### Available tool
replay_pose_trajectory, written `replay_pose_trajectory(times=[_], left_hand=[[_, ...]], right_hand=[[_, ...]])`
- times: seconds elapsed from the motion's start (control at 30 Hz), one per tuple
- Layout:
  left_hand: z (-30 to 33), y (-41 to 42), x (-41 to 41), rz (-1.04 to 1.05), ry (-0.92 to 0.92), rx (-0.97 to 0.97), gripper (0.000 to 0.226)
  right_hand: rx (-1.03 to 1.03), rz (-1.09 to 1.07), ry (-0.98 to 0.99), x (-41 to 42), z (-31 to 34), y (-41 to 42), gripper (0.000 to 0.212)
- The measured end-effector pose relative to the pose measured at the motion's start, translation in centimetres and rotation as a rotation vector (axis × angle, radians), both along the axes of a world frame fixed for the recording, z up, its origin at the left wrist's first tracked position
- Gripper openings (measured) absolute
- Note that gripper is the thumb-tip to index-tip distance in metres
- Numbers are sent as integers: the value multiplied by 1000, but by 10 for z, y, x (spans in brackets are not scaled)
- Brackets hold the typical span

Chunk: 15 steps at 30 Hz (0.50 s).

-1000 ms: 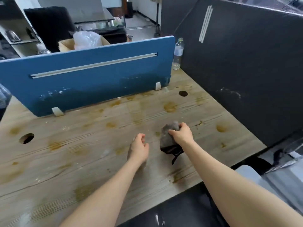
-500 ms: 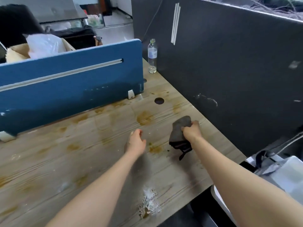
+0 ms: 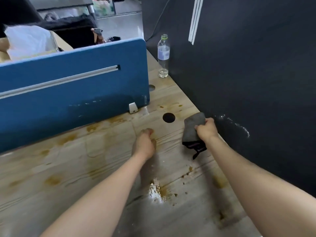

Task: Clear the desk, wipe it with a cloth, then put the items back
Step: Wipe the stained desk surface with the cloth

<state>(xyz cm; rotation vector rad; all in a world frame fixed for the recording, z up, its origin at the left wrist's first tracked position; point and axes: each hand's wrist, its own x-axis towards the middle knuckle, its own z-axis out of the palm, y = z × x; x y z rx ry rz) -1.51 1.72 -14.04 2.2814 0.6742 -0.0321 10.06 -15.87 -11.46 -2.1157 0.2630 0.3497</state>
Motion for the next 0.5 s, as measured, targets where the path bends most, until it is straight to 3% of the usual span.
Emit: replay_pose_trajectory(times=[0.27, 0.33, 0.43, 0.5], left_hand=[[-19, 7, 85, 53, -4, 119, 45], [-27, 11, 100, 56, 9, 166, 45], [-43, 19, 112, 42, 26, 242, 46], [-54, 25, 114, 16, 22, 306, 44]], right_hand=[[51, 82, 55, 101, -30, 28, 37], [-151, 206, -21, 111, -41, 32, 36], [-636, 348, -361, 110, -63, 36, 44], [-684, 452, -446, 109, -78, 41, 52]])
